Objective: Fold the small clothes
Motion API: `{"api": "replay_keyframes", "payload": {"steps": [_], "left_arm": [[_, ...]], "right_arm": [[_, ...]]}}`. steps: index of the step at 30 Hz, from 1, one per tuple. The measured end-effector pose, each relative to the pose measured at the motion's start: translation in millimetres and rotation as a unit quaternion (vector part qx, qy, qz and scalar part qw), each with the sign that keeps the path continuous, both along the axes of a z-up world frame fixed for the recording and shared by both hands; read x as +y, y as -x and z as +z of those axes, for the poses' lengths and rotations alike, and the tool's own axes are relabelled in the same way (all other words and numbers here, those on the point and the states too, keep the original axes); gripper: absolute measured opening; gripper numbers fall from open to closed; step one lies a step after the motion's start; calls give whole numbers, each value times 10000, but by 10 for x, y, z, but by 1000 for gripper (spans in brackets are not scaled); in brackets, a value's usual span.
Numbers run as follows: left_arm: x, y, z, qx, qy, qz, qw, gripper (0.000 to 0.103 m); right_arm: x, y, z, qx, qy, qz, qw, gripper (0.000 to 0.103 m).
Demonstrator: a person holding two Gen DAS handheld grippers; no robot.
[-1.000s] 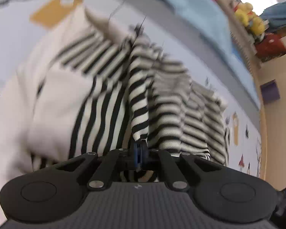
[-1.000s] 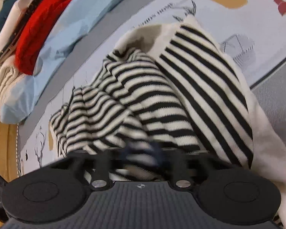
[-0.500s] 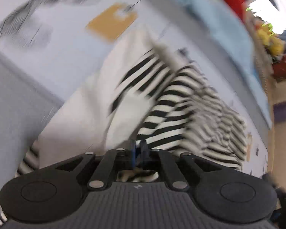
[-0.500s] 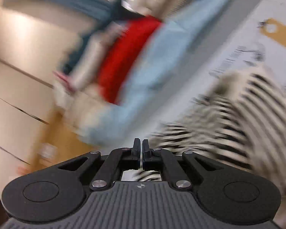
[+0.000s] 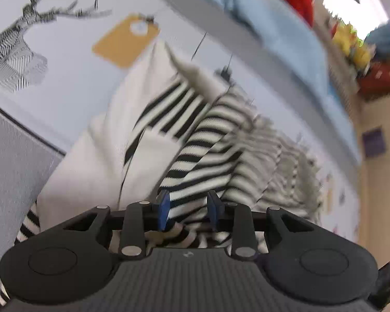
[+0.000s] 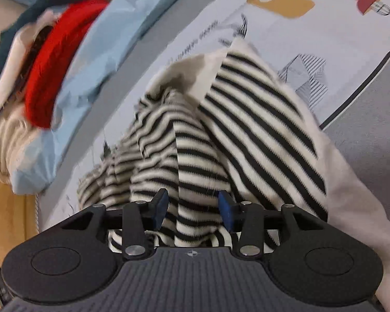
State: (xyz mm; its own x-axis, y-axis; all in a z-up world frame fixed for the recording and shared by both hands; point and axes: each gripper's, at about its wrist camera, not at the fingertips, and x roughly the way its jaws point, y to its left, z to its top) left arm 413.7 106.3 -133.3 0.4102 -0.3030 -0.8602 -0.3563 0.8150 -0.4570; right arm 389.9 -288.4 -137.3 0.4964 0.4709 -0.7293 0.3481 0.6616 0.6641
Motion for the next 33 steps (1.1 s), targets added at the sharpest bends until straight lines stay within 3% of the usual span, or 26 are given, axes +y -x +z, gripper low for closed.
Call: {"api": "replay_keyframes", "payload": {"steps": [4,6,8,10,16,21,22,24,25,28,30,33], "left_arm": [[-11,-18,-48,51,-68,-21,10000,34],[-2,-18,-33,21,-114,20,9999,34],[-3,-13,-9,7,-167,5,9999,34],[-10,-21,-9,4,-216,18,9998,34],[-13,8,40,-20,-364,-30,9993,34],[1,45,-16,106,-455,-100,9989,34],[-3,48,-22,105,-430,-118,9989,31],[-33,55,-6,15,-377,-221,9990,5],[-55,64,40,-105,-397,-274,9988,1],[-96,124,297,-598,-737,-297,9950,1],[-61,187,468,-845,-736,-214,9935,1],[-28,271,509,-741,-873,-180,9933,1]], "right_arm": [[118,10,-51,149,463,279,9984,44],[135,-5,-65,194,561,263,9979,34],[136,-7,-57,175,625,248,9976,11],[111,-10,-18,25,547,188,9983,7],[-23,58,216,-573,340,-234,9975,5],[-96,88,144,-185,623,-324,9974,5],[-99,96,107,-59,681,-286,9973,5],[-84,113,42,89,685,-146,9975,5],[-70,121,27,105,668,-85,9977,5],[-58,161,90,-140,538,-119,9984,5],[-61,184,211,-394,551,-136,9976,5],[-83,286,360,-548,713,-203,9957,5]]}}
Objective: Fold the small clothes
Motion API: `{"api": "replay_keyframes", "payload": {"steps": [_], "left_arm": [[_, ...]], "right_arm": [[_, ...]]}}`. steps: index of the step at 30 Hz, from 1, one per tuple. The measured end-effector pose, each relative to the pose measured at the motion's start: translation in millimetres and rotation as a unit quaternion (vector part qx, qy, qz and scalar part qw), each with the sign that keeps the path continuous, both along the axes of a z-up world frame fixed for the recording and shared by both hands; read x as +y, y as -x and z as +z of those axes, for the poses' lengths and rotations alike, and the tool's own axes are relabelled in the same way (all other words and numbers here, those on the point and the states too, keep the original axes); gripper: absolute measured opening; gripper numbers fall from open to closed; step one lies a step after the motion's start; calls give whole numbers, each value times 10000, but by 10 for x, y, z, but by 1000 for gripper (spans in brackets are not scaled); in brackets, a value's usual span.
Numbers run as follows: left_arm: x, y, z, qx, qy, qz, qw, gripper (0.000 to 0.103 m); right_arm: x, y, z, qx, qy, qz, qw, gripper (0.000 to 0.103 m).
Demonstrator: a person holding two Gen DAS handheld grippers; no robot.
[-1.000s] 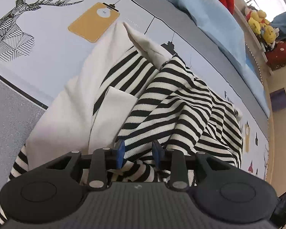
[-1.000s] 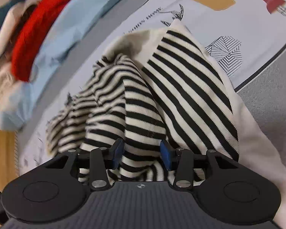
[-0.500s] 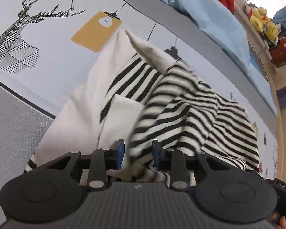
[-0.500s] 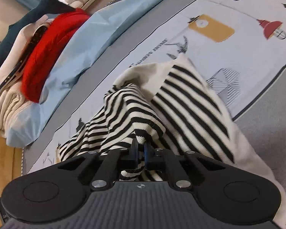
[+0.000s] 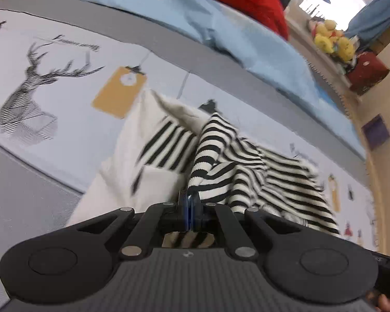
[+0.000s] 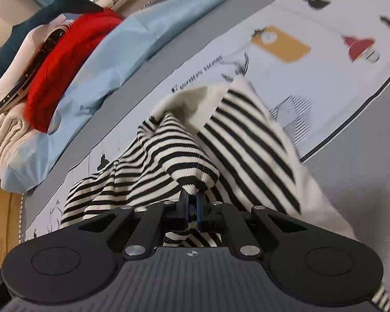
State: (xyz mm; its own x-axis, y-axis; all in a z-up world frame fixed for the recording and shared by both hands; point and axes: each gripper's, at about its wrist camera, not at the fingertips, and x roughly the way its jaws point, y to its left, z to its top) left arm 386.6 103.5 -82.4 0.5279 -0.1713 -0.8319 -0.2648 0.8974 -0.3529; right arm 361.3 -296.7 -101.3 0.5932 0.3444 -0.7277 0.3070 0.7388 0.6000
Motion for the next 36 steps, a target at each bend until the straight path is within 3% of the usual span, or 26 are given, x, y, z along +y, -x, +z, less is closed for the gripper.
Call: {"api": "replay_keyframes", "payload": {"steps": [3,6,9,10,11,13,15,17,19,22,25,28,31,33,36], "left_arm": [[-39,6,-220,593,-71,-167,9981,1],[-85,-19,-358,903,-146,-255,9955,6],[-37,-15,-302,689,-196,-82,9974,22],[-24,-7,-227,448,-205,-40,9988,35],[-44,-2,-126,132,-285,-92,9995,39],[-110,19,17,-283,-475,-314,9980,40],[-147,25,25,-367,-374,-480,9975,40],[-141,19,-62,-179,-230,-507,9983,39],[-157,-8,-192,182,-440,-611,9970,39],[-178,-45,-488,919,-682,-755,9906,39],[-120,-28,-365,781,-573,-647,9932,39],[-73,56,-70,229,-557,-568,9966,39],[-35,236,206,-280,-469,-486,9973,39],[15,446,461,-560,-503,-375,9965,39],[91,910,822,-1084,-587,-491,9912,39]], "right_arm": [[14,94,-6,268,205,50,9994,5],[13,108,-175,749,321,-37,9967,5],[-4,74,-295,1046,420,-80,9936,10],[-3,77,-278,1028,536,-138,9932,19],[9,90,-219,914,688,-200,9932,26],[86,131,-17,335,1101,-206,9931,27],[182,143,116,-160,1302,32,9913,27],[207,126,99,-306,1072,287,9934,30],[219,88,-30,-58,810,418,9958,30],[240,18,-383,811,581,714,9924,30],[208,20,-455,931,478,679,9922,29],[151,68,-208,527,450,566,9960,29],[14,165,161,-243,568,428,9972,30],[-99,336,468,-916,803,374,9919,30],[-329,709,835,-1521,1019,196,9829,30]]}}
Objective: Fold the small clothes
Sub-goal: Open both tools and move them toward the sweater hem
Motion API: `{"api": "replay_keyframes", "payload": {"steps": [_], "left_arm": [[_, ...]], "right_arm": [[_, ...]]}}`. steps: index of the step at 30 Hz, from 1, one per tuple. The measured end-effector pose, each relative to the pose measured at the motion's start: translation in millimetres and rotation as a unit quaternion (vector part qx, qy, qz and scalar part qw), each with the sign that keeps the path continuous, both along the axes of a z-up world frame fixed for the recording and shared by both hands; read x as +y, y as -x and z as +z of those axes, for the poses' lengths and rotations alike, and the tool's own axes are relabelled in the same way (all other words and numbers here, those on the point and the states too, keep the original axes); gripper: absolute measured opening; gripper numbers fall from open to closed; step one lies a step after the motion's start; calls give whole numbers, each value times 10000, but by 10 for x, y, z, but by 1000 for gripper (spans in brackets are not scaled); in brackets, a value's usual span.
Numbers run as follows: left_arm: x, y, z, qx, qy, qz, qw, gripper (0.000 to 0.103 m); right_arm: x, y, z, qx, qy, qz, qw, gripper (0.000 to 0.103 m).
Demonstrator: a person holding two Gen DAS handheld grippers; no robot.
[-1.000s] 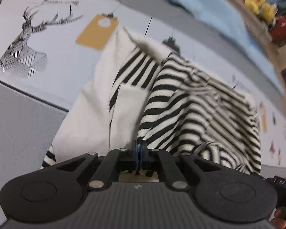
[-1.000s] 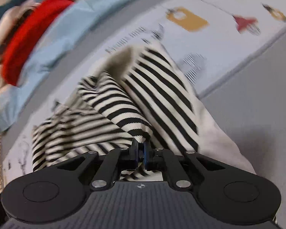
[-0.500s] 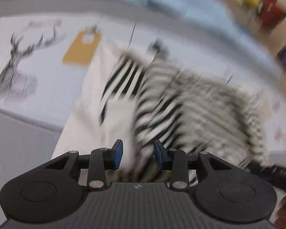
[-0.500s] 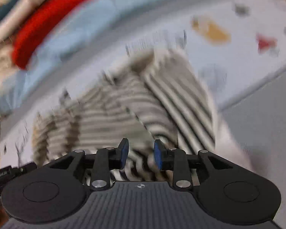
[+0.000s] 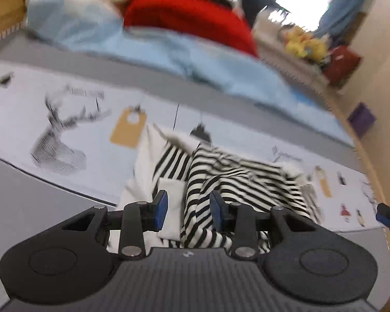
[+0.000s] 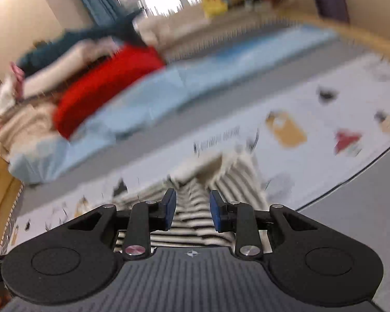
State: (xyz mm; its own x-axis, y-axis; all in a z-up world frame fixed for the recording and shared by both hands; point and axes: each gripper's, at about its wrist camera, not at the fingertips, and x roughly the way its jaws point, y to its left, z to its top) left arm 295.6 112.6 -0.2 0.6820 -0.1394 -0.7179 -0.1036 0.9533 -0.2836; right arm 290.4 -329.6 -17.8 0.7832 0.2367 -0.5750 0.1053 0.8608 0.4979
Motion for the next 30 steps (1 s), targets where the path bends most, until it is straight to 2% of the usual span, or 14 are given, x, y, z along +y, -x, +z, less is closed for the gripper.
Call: {"api": "replay_keyframes", "payload": {"steps": [2,5,8,10,11,12,13,17,22,26,30], "left_arm": [[45,387,240,-362,-264,-248,9987,39],[69,979,386,-757,-662,-514,9936,40],[152,1516,283,-914,-627,-709,9913,39],[215,1735,143,-786,-472,-450,9948,38],[244,1814,155,-858,-368,-389,9949,38],[257,1874,184,-1011,-360,-351,9936,38],[269,1918,194,-1114,-320,-347,9926,38],[359,1859,107,-720,-84,-258,9970,38],[459,1838,74,-513,224,-233,9982,38],[540,1865,36,-301,611,-174,9975,40],[593,1878,22,-169,708,-99,9973,44]], "right_arm": [[-143,305,159,-237,8,16,9997,30],[-303,849,212,-438,403,140,9981,30],[-493,1416,167,-564,772,58,9954,30],[-579,1755,61,-569,815,-55,9950,30],[-603,1857,21,-445,815,-98,9956,31],[-618,1955,23,-416,758,-147,9961,31],[-651,2063,21,-571,679,-206,9958,31],[-644,2259,-56,-611,756,-259,9949,31],[-700,2261,-175,-282,744,-219,9966,31],[-756,2250,-240,-95,751,-165,9970,31],[-831,2242,-284,44,615,-202,9979,31]]}}
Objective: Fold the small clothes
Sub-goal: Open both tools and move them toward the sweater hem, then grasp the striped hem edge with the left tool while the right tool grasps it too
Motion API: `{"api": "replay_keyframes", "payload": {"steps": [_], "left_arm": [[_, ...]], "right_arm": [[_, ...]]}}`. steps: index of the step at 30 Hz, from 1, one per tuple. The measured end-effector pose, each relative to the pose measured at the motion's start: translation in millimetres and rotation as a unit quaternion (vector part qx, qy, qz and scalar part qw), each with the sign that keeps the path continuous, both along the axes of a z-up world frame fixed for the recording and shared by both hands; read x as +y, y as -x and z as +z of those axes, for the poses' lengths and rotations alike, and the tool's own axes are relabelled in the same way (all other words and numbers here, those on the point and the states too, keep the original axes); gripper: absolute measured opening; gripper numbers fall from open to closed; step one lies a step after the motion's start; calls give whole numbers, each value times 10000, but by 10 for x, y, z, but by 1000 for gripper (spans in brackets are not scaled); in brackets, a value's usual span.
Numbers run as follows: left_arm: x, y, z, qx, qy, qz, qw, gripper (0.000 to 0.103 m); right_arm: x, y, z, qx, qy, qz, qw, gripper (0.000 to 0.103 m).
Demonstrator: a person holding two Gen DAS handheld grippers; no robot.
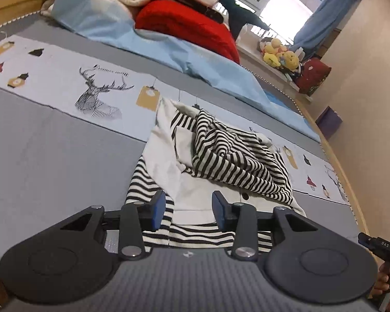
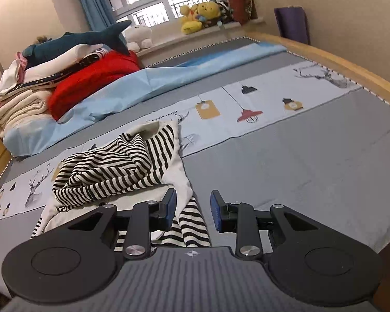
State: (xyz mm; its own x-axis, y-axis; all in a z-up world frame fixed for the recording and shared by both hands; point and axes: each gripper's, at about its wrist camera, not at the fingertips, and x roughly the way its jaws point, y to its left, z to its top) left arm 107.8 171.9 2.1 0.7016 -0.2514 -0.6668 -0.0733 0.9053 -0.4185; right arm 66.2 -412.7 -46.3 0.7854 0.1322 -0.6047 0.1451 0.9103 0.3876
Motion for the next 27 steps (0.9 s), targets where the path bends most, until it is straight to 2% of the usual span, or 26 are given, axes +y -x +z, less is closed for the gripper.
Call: {"api": "replay_keyframes", "payload": {"steps": [3,6,13,17,23,25,27], "left_arm": [[40,-13,-14,125,117,100,9998,45],[40,-49,-42,291,168,165,9993,49],[-82,-213,-201,880,-128,24,9960,63],[-142,-349,-423,1504,-313,-58,9881,79],[-188,-521,-747,2272,-701,26,9713,86],[-186,-558,-825,2431,-712,15,9674,86],[-181,-572,-893,2525,-554,41,9660,86]], "right_arm": [[-47,-17,-14,50,-92,-26,9999,31],[-84,-55,-27,90,-183,-22,9998,31],[-38,-173,-91,326,-70,261,9991,31],[55,-273,-215,734,-4,580,9956,36],[304,-471,-509,1537,457,1057,9814,41],[389,-535,-611,1778,601,1204,9748,44],[451,-596,-708,1980,679,1324,9688,44]]}}
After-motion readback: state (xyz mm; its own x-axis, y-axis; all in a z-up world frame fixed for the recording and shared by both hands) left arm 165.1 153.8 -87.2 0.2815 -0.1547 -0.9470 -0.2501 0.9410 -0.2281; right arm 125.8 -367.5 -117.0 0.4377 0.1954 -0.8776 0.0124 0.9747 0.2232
